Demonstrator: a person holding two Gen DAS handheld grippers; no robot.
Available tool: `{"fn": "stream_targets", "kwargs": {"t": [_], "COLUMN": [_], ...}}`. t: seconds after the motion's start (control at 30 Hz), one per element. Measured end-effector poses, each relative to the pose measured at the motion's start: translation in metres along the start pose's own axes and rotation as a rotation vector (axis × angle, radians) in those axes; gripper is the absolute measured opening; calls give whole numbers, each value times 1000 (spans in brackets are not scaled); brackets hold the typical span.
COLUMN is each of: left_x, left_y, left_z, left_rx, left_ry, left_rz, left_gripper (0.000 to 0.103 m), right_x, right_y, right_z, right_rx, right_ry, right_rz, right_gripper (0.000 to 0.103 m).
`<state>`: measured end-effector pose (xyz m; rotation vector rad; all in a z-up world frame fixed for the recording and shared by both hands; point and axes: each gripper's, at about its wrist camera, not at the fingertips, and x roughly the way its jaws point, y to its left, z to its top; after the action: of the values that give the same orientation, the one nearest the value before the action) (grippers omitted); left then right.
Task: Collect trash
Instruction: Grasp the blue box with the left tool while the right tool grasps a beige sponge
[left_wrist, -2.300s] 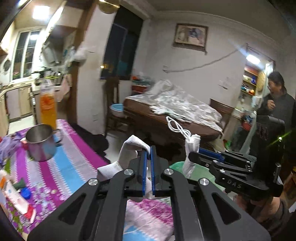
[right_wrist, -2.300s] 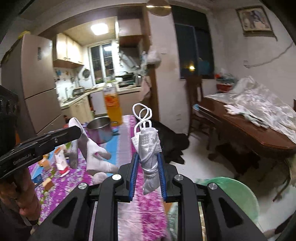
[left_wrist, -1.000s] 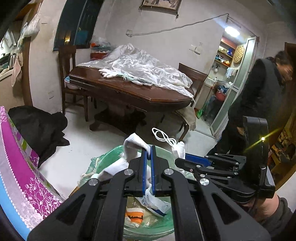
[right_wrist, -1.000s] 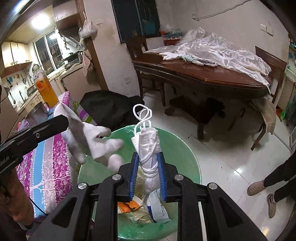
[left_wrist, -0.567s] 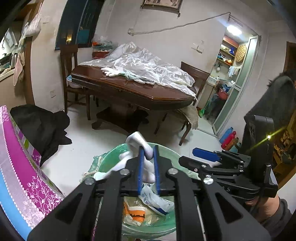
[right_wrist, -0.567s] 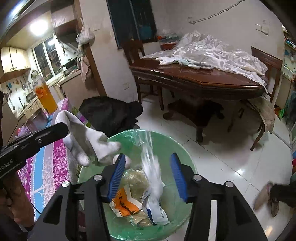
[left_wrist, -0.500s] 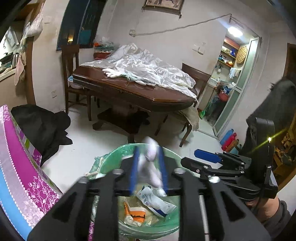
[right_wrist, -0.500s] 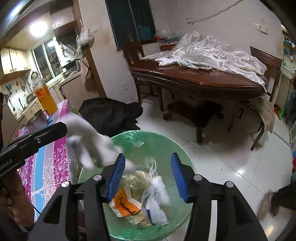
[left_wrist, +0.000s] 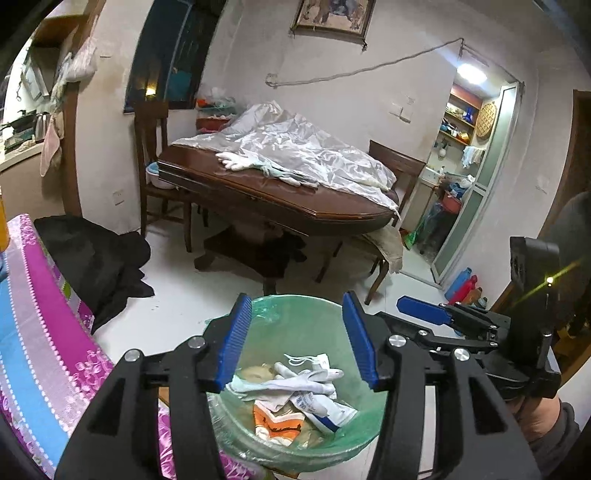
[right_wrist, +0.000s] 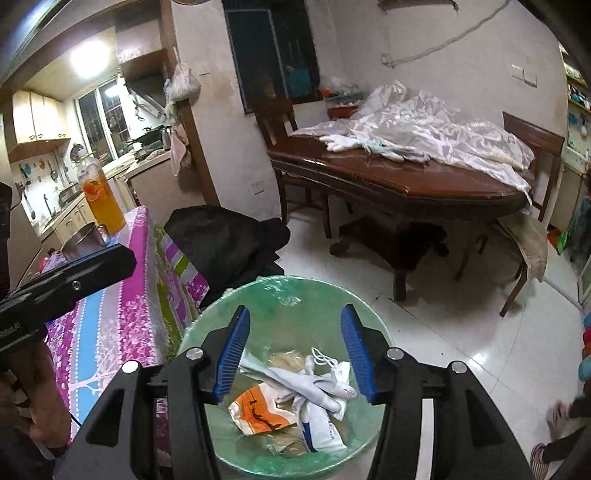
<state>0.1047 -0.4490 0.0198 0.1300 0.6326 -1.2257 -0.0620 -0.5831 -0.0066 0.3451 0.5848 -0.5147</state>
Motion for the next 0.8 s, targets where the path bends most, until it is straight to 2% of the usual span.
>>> {"fn": "stream_targets", "kwargs": {"t": [0.1,0.27,0.37,0.47,0.5,0.67,0.8], "left_x": [-18,-61,-99,-147,-163,-255,-327], "left_y": [6,23,37,60,68,131,182], "left_z": [-1,-8,-20,-37,-43,-87,-127], "left_rx": [-4,-5,-1,-20,-30,-136,-222], "left_ry": [-19,-62,-106,-143,-153,-173,-146], "left_rz": [26,113,230,356,391,590,737], "left_gripper": [49,49,56,62,64,69,74], "right_x": [-9,-28,-40,-53,-55,-53,-44], "right_y": [17,50,75,113,132,204,264], "right_z": [4,4,1,-5,-7,-17,-30], "right_rx": [-31,-63,-86,-137,-158,-258,-335], "right_ry": [-24,-92,-147,-210,-217,-196,-148], "right_rz": [14,55,102,176,225,386,510], "right_gripper": [53,61,68,75,75,77,77]}}
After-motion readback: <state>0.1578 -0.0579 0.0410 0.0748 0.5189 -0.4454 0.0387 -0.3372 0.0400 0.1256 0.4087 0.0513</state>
